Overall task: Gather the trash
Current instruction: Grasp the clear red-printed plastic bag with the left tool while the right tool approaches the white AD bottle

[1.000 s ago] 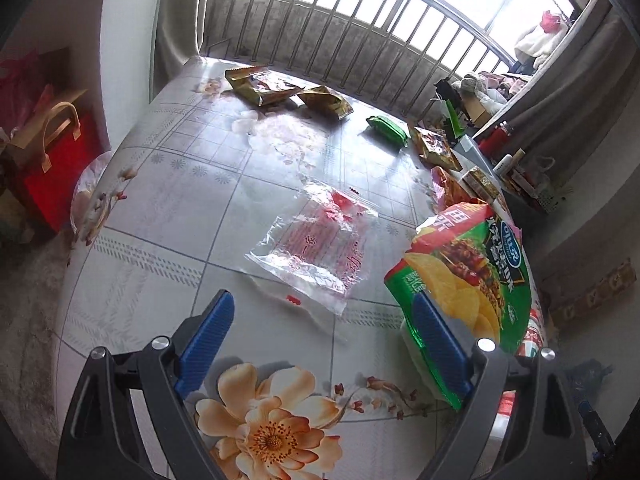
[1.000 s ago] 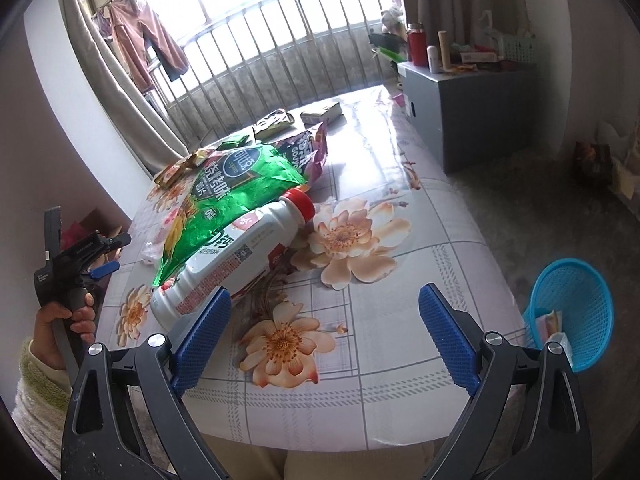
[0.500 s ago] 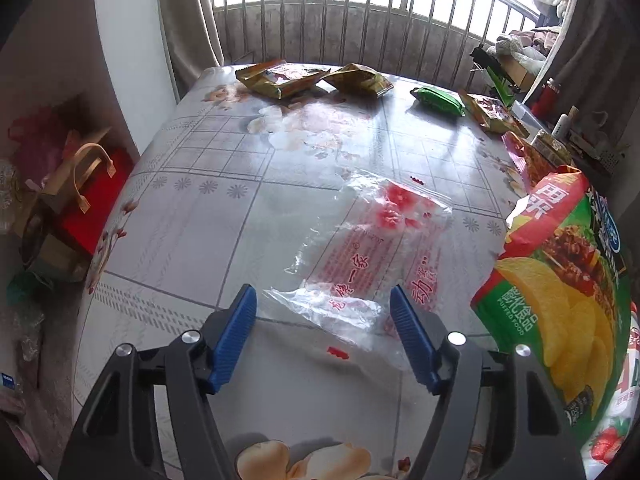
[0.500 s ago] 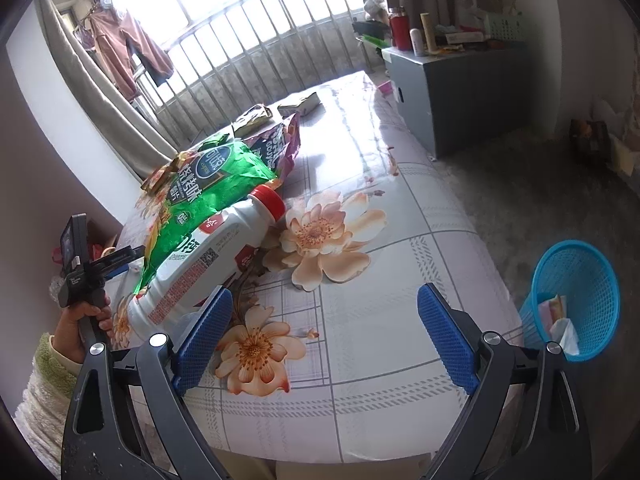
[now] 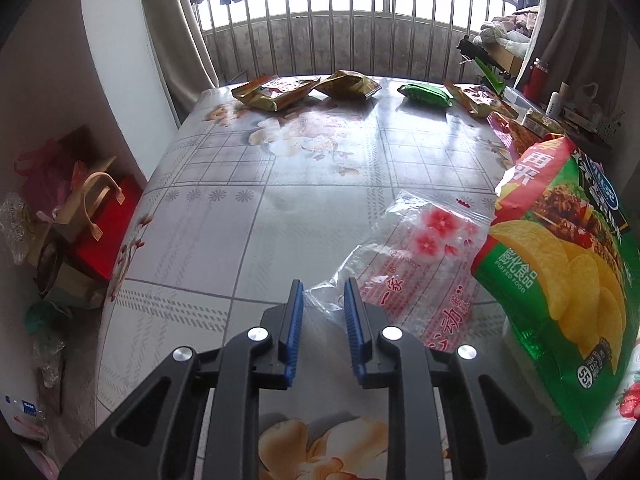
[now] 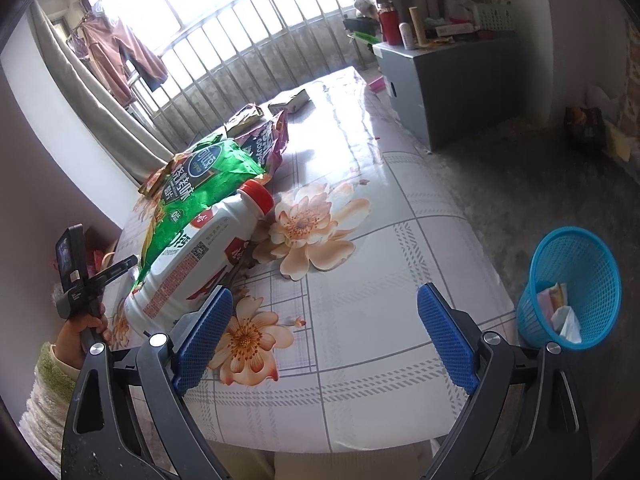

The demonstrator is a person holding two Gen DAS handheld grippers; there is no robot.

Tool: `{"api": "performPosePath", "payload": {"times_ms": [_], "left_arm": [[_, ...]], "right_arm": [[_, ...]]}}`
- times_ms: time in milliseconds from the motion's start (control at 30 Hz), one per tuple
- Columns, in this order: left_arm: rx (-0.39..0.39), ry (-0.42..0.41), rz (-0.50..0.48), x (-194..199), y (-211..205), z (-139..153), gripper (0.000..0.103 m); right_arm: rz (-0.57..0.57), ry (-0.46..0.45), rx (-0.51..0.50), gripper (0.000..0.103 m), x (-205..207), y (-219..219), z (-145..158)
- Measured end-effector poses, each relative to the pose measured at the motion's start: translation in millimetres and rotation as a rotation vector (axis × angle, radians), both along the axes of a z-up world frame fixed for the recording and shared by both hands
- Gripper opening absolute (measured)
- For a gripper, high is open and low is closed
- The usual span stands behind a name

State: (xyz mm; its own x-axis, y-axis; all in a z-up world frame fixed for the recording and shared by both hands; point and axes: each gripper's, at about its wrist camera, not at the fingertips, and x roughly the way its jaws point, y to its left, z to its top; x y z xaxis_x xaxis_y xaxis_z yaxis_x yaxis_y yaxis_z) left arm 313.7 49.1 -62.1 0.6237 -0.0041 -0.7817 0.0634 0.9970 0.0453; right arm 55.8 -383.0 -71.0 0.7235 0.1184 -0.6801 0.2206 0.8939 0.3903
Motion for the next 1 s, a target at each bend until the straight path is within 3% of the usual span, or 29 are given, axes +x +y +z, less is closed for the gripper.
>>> {"api": "performPosePath", "payload": {"times_ms": [233,467,800,900,1000], "left_arm": [[-0.068,0.020,0.002,-52.8,9.1,1.8,0.017],[-0.105,0.008,0.034,-95.3,14.4,0.4,0.017],[-0.175,-0.011,0.062,-132.9,21.2,-1.8,0.017],[-0.161,-0.027,0.047,-141.8,18.1,-2.2,0.019],[-0.163,-0.032,0.038,-147.9,17.4,-2.5,0.019]], "right_arm": [[0.071,-0.016,0.057,0.088,5.2,18.2,6.9],[0.200,0.013,0.253,0.088,47.7,56.0,2.4],[0.188,0.123,0.434,0.087,106.2,80.4,-21.2],[0.169,0.159,0.475,0.069,113.3,79.7,-29.3],[0.156,0.170,0.530,0.065,111.3,74.5,-35.9]]}}
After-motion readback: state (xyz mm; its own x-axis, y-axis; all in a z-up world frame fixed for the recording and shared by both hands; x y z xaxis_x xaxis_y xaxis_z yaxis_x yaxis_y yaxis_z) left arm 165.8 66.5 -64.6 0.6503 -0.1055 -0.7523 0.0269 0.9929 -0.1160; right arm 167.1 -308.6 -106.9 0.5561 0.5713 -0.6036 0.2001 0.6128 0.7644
